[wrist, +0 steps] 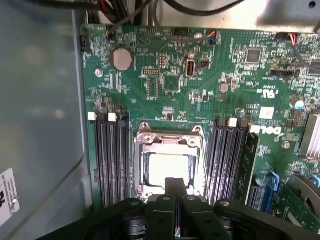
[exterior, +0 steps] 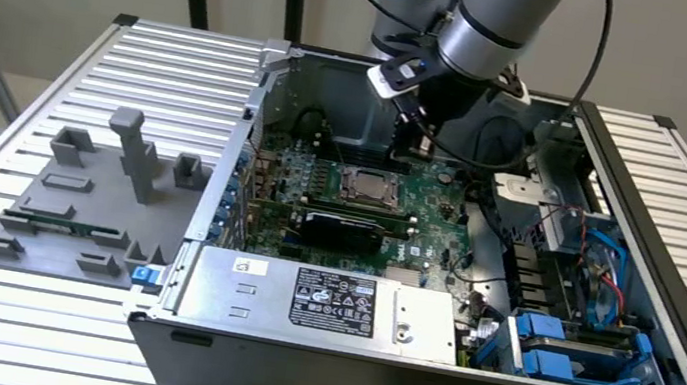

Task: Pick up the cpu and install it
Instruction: 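Close the cpu cover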

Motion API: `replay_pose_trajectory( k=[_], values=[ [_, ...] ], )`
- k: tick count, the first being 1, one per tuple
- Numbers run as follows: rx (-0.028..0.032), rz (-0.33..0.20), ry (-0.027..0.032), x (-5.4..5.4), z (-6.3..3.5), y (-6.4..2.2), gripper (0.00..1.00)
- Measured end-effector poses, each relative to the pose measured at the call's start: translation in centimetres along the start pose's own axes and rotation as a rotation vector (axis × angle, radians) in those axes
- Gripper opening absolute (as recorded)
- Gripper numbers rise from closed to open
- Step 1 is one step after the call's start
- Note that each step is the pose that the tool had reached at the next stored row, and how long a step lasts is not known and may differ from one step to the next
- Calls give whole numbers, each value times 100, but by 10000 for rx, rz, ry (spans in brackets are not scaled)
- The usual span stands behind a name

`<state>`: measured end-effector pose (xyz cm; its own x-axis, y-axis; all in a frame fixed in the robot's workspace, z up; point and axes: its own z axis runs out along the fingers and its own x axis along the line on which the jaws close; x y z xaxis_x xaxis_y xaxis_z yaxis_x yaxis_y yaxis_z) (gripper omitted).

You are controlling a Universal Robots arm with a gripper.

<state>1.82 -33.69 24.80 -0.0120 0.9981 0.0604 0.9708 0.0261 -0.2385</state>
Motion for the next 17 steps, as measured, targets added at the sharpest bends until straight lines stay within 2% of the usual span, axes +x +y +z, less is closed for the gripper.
replay_pose_trajectory(
  k=[5,11,17],
  values=[
    [85,-36,-7,-1,70,-127,11],
    [118,-70,-17,-2,193,-327,11],
    [141,-89,-21,-4,327,-562,11]
  ],
)
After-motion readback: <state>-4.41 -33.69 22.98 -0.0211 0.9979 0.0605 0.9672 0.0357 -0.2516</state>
